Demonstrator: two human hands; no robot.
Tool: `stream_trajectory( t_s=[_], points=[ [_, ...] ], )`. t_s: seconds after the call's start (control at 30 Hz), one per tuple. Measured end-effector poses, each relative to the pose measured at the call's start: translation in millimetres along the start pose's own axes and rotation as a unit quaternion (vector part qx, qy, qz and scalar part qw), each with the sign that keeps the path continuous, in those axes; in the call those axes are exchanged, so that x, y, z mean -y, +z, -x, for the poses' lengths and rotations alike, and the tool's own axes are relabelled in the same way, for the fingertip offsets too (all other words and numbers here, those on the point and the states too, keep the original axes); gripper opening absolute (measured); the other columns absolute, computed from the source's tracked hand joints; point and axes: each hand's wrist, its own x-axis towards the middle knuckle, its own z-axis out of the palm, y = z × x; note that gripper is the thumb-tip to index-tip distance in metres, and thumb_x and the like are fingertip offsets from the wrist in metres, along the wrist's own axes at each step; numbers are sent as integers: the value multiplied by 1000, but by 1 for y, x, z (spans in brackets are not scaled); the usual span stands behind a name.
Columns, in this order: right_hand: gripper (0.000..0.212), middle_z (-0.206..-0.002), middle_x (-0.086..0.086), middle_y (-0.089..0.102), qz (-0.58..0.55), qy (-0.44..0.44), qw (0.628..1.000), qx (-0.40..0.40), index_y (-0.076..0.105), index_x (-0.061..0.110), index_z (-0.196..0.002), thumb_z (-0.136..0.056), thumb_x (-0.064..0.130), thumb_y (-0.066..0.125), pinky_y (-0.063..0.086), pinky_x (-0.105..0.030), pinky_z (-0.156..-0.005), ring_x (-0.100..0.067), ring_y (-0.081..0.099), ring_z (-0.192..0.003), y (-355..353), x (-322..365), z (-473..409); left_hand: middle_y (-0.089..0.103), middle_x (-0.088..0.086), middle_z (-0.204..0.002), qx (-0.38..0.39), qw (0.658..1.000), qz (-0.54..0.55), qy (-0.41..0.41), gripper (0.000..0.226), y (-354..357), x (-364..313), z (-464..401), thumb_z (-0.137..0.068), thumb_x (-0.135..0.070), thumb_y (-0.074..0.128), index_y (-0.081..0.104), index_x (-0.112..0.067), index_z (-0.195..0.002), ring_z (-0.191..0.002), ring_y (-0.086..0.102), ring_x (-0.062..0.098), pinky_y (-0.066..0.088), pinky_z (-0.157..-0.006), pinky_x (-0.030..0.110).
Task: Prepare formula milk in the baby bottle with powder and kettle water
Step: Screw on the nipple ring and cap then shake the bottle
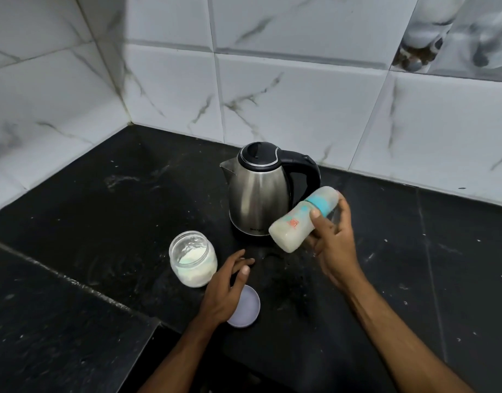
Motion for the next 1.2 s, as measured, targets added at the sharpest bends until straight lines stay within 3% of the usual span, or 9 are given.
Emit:
stream_trajectory(
  t_s=[0.07, 0.17, 0.33, 0.53, 0.7, 0.87, 0.97, 1.07, 1.2],
  points=[
    [84, -113, -7, 72, 30, 29, 998, 41, 42, 37, -138, -67, 36, 88, 60, -41, -76, -29, 69, -104, 0, -7, 11, 63, -34, -119, 2, 1000, -4, 2, 61, 0, -2, 0, -92, -56, 43, 46, -17, -139, -119, 53, -11, 41, -103, 17],
    [79, -125, -16, 64, 153, 60, 976, 144, 40, 36, -137, -73, 21, 83, 59, -38, -80, -28, 69, -108, -1, -16, 25, 57, -42, -119, 3, 1000, -5, 4, 65, -1, -3, -1, -90, -61, 41, 45, -19, -139, -117, 54, -11, 43, -101, 19],
    [77, -107, -7, 74, -21, 5, 999, -23, 40, 30, -141, -74, 27, 79, 60, -40, -75, -27, 69, -101, -2, 1, 0, 66, -27, -118, 2, 1000, 7, 6, 65, 0, -1, -1, -89, -61, 41, 45, -20, -139, -120, 53, -10, 41, -102, 15],
    [71, -118, -14, 68, 142, 60, 978, 138, 40, 36, -136, -76, 13, 72, 60, -38, -77, -28, 69, -106, -2, -7, 26, 63, -30, -121, 5, 1000, 5, 7, 67, 0, 3, -2, -89, -64, 40, 46, -20, -140, -120, 56, -5, 44, -103, 24],
    [69, -106, -4, 74, -1, 6, 1000, 0, 40, 30, -140, -80, 21, 71, 60, -44, -78, -26, 70, -100, -2, 1, 4, 65, -28, -120, 0, 1000, 7, 8, 64, 1, 1, -1, -89, -61, 41, 46, -21, -139, -121, 55, -5, 42, -104, 22],
    [82, -124, -16, 65, 165, 43, 973, 158, 38, 32, -140, -73, 22, 84, 59, -39, -81, -29, 69, -107, -2, -8, 23, 61, -34, -120, 2, 1000, 1, 9, 73, 1, 4, -2, -88, -71, 39, 46, -20, -139, -119, 56, -5, 46, -103, 30],
    [73, -118, -13, 69, 90, 5, 994, 69, 41, 32, -139, -79, 12, 78, 60, -40, -77, -29, 69, -104, -2, -1, 11, 62, -33, -120, 5, 1000, 3, 5, 67, 1, 2, -2, -88, -66, 40, 46, -22, -138, -120, 55, -6, 43, -104, 25],
    [77, -106, -4, 74, 2, -4, 1000, 1, 37, 31, -143, -79, 26, 80, 60, -40, -75, -28, 69, -100, -2, 3, 1, 64, -31, -120, 4, 1000, 6, 8, 66, 1, 1, -1, -89, -62, 41, 46, -20, -139, -122, 54, -6, 41, -104, 23],
    [86, -125, -17, 64, 127, 41, 980, 146, 36, 31, -144, -72, 24, 81, 59, -37, -78, -30, 68, -109, 3, -5, 15, 54, -47, -117, 6, 1000, -2, 16, 68, -1, -3, -1, -86, -63, 39, 46, -21, -139, -116, 53, -13, 42, -99, 12]
  ],
)
